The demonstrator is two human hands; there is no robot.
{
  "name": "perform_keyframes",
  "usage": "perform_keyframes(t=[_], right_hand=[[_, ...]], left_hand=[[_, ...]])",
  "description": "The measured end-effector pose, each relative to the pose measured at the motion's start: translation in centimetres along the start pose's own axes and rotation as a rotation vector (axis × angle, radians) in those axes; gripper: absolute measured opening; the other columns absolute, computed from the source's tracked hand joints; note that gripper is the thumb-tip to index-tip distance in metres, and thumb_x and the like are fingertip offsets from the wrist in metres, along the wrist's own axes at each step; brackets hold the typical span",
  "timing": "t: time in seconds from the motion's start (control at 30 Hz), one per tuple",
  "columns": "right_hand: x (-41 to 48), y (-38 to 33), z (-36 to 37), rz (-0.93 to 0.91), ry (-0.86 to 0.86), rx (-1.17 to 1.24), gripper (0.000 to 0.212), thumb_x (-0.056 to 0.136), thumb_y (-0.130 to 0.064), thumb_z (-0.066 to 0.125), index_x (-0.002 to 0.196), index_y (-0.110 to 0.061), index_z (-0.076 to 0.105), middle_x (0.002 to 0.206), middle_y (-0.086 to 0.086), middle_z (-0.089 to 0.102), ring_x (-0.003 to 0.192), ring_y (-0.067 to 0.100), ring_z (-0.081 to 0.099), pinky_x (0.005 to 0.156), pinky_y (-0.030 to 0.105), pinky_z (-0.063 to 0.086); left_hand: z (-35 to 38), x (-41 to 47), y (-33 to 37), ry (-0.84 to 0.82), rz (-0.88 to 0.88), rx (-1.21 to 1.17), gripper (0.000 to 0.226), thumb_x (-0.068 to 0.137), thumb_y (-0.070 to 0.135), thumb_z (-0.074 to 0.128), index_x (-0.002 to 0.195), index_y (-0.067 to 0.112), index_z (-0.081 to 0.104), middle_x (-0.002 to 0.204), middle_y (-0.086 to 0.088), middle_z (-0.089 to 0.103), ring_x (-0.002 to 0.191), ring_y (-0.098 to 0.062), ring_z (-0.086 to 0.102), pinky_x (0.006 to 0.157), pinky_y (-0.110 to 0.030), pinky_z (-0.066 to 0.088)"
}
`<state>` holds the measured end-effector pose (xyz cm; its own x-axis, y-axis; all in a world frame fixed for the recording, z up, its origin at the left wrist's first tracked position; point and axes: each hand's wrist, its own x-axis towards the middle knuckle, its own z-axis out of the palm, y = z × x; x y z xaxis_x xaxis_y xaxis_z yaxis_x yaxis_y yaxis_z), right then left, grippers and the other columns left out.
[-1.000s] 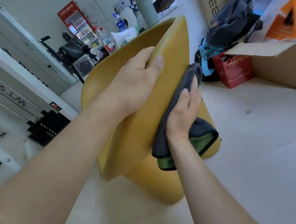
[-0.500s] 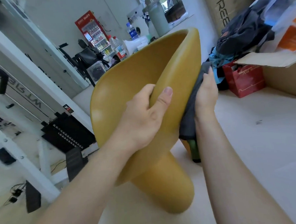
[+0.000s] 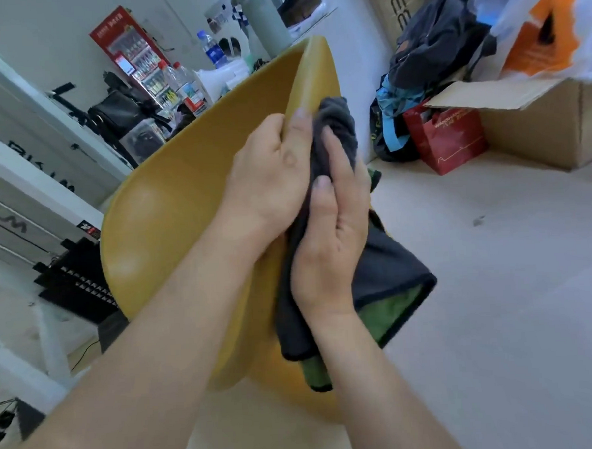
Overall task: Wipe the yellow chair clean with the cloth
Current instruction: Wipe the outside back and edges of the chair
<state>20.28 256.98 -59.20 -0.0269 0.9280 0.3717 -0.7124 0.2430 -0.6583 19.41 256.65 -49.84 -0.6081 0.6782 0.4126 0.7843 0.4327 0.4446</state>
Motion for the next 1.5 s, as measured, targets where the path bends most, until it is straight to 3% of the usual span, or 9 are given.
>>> perform_keyframes(t=[0.07,0.23,0.43,0.63,0.8,1.03,1.17,1.33,1.5], right_hand=[[1.3,4.5,-1.0,0.125,-0.002,-0.045,0.04,0.099,-0.021,0.035,0.137,-0.028,0.042,0.144,0.0,0.044,0.135,0.009,0.037,0.116,0.028,0.026],[-1.6,8.5,-2.1,0.813,0.028,0.102,0.052,0.096,-0.044,0.033,0.146,-0.028,0.039,0.153,-0.007,0.034,0.14,0.007,0.03,0.12,0.037,0.019],[-2.3,2.5,0.0,0.261,0.12,-0.067,0.041,0.098,-0.027,0.033,0.138,-0.036,0.04,0.146,-0.002,0.041,0.133,0.002,0.036,0.112,0.019,0.024],[1.4,9.6,-1.8,0.768,0.002,0.017,0.047,0.103,-0.024,0.026,0.15,-0.024,0.031,0.155,-0.005,0.032,0.139,0.008,0.03,0.111,0.019,0.019],[-6.2,8.4,-1.1,0.788,0.105,0.033,0.046,0.107,-0.022,0.022,0.152,-0.02,0.02,0.155,-0.007,0.025,0.142,0.005,0.019,0.098,0.004,0.011],[-10.1,4.8,0.1,1.068,0.225,0.084,0.047,0.105,-0.025,0.024,0.151,-0.03,0.021,0.158,-0.007,0.021,0.142,0.015,0.023,0.111,0.025,0.018],[-8.5,-1.6,1.8,0.443,0.145,0.0,0.059,0.088,-0.009,0.039,0.146,-0.003,0.034,0.155,0.021,0.023,0.134,0.03,0.029,0.114,0.021,0.013],[-7.8,0.3,1.5,0.193,0.148,-0.107,0.047,0.096,-0.029,0.031,0.142,-0.021,0.039,0.147,0.015,0.039,0.138,0.02,0.034,0.117,0.036,0.023],[-7.8,6.3,-0.8,0.697,0.121,0.057,0.049,0.102,-0.031,0.026,0.151,-0.024,0.027,0.155,-0.003,0.03,0.139,0.007,0.028,0.118,0.028,0.02]], left_hand=[[0.1,-1.1,-0.7,-0.074,-0.027,-0.089,0.025,0.1,0.045,0.033,0.096,0.037,0.056,0.088,0.03,0.063,0.086,0.01,0.057,0.087,-0.018,0.046],[0.0,-4.5,-2.9,-0.101,0.028,-0.194,0.045,0.096,0.051,0.038,0.139,0.039,0.034,0.117,0.041,0.055,0.115,0.016,0.049,0.102,-0.021,0.038],[0.0,-3.8,-3.7,-0.087,0.051,-0.223,0.055,0.096,0.045,0.039,0.147,0.023,0.032,0.138,0.012,0.052,0.127,-0.003,0.049,0.109,-0.037,0.039],[0.0,-6.6,-5.1,-0.128,0.019,-0.259,0.058,0.095,0.046,0.04,0.149,0.035,0.02,0.141,0.034,0.035,0.128,0.018,0.034,0.108,-0.011,0.03],[-0.2,-7.8,-6.1,-0.091,-0.016,-0.285,0.062,0.094,0.052,0.041,0.148,0.026,0.025,0.148,0.016,0.039,0.133,0.008,0.036,0.111,-0.018,0.032],[-0.5,-8.1,-6.3,-0.105,-0.026,-0.343,0.054,0.095,0.043,0.04,0.146,0.029,0.027,0.147,0.011,0.042,0.133,0.004,0.038,0.111,-0.02,0.032],[-1.2,-7.3,-6.9,-0.086,-0.017,-0.354,0.05,0.098,0.04,0.036,0.144,0.023,0.035,0.149,0.003,0.043,0.136,-0.003,0.037,0.114,-0.027,0.03],[-1.1,-7.8,-7.2,-0.17,-0.07,-0.458,0.053,0.1,0.038,0.032,0.147,0.015,0.035,0.149,0.001,0.043,0.138,-0.01,0.037,0.117,-0.037,0.026],[-1.2,-8.6,-6.4,-0.175,-0.154,-0.462,0.049,0.102,0.041,0.032,0.149,0.026,0.031,0.151,0.01,0.038,0.137,-0.002,0.035,0.116,-0.032,0.029]])
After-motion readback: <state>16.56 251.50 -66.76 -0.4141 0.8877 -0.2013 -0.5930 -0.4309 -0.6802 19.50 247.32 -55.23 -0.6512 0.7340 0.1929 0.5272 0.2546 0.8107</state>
